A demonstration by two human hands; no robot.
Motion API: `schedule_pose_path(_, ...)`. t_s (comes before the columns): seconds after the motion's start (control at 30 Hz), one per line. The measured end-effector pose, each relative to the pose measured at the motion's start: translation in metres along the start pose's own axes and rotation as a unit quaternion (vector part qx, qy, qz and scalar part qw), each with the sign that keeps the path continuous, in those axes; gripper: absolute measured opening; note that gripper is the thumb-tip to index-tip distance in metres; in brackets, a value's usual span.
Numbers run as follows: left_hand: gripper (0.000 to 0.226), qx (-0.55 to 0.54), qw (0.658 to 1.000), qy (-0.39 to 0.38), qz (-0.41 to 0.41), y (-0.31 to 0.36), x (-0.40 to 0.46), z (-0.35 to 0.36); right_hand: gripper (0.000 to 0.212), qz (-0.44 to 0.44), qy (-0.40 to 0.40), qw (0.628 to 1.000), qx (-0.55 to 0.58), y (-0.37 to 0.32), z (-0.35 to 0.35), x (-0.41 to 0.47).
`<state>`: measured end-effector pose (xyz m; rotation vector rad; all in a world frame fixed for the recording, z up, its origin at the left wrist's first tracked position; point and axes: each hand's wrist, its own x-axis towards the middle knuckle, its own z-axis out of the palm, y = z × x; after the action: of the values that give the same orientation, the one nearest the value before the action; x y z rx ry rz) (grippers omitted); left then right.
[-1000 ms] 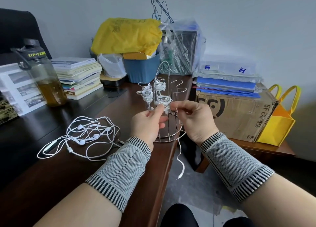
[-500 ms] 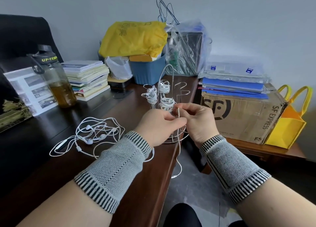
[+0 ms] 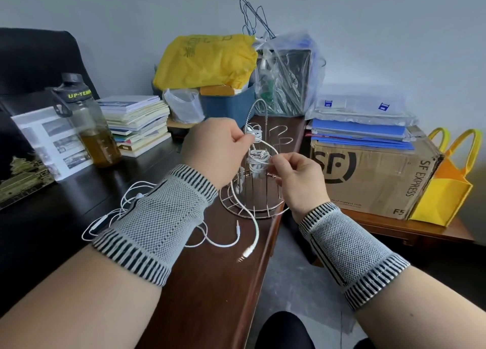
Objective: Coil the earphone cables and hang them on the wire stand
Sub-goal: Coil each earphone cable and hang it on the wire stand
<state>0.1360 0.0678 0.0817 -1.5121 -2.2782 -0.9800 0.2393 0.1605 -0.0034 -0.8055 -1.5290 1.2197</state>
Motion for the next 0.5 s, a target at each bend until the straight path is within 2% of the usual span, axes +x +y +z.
schedule_pose_path(0.1, 0.051, 0.064, 0.998, 0.003, 0.000, -0.004, 0.004, 0.007, 0.021, 0.017, 0.013, 1.000, -0.017, -0.001, 0.004, 0.003)
schedule_pose_path(0.23, 0.055, 0.112, 0.993, -0.016, -0.011, -0.010, 0.000, 0.018, 0.026, 0.028, 0.020, 0.999, -0.040, -0.004, 0.008, 0.009)
schedule_pose_path(0.5, 0.053, 0.075, 0.996, -0.036, -0.024, -0.021, 0.000, 0.035, 0.036, 0.078, 0.055, 0.995, -0.028, -0.002, 0.012, 0.021)
